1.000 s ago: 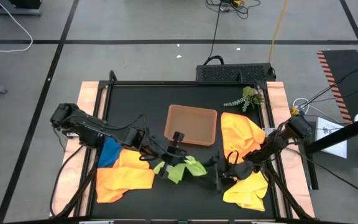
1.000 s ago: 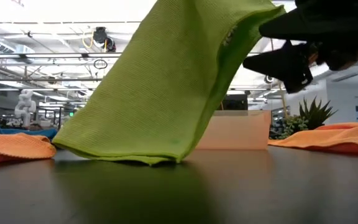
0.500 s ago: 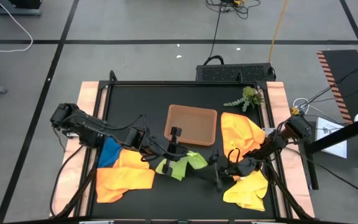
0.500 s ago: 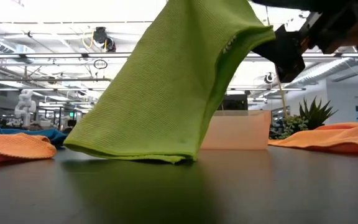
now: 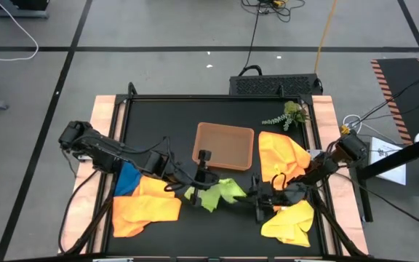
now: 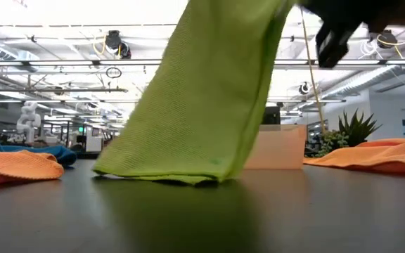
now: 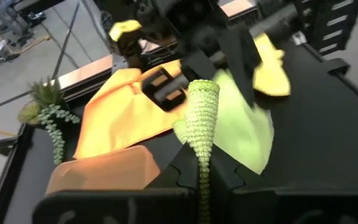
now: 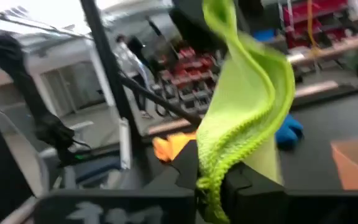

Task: Fold microfiber towels
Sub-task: Fold the green microfiber towel

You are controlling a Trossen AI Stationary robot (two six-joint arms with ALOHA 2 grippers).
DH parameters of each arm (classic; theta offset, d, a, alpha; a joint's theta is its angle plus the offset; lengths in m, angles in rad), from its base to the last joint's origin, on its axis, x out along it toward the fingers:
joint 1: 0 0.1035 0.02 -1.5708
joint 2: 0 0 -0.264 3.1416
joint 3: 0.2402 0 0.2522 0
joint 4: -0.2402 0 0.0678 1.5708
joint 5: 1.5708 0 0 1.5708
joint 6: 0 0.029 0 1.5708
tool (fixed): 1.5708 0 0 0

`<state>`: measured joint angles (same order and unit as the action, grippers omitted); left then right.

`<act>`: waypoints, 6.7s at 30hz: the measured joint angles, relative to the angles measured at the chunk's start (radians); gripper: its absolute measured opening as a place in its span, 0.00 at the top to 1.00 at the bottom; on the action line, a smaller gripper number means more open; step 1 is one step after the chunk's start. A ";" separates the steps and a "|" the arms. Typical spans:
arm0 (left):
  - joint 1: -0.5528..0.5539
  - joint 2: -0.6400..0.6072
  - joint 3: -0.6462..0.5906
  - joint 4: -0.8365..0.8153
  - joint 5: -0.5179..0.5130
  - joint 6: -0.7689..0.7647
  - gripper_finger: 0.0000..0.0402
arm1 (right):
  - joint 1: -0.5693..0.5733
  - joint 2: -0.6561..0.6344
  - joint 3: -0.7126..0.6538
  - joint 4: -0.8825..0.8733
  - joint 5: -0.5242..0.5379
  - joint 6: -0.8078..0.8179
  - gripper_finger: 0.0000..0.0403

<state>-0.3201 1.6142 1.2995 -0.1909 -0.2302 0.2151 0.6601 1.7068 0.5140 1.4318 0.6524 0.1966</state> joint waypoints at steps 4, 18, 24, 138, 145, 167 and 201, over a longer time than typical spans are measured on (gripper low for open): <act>-0.048 -0.023 -0.001 0.006 0.000 -0.033 0.97 | 0.031 -0.100 0.001 -0.006 -0.077 -0.028 0.99; -0.245 -0.095 0.000 0.133 -0.018 -0.342 0.99 | 0.104 -0.259 0.327 -0.638 -0.221 0.087 1.00; -0.285 -0.098 0.000 0.133 -0.067 -0.407 0.97 | 0.118 -0.260 0.366 -0.658 -0.230 0.109 1.00; 0.153 0.290 -0.517 1.204 0.413 -0.512 0.26 | -0.338 -0.545 0.215 -1.183 -0.946 0.772 1.00; 0.174 0.337 -0.492 1.236 0.577 -0.505 0.26 | -0.323 -0.544 0.299 -1.196 -0.974 0.716 1.00; 0.252 0.377 -0.352 1.313 0.827 -0.538 0.26 | -0.349 -0.488 0.363 -0.989 -1.079 0.540 1.00; 0.207 0.368 -0.295 1.600 1.157 -0.985 0.26 | -0.328 -0.417 0.362 -1.253 -0.919 0.507 1.00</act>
<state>-0.1135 1.9820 1.0042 1.4095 0.9272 -0.7697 0.3323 1.2900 0.8761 0.1791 -0.2662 0.7037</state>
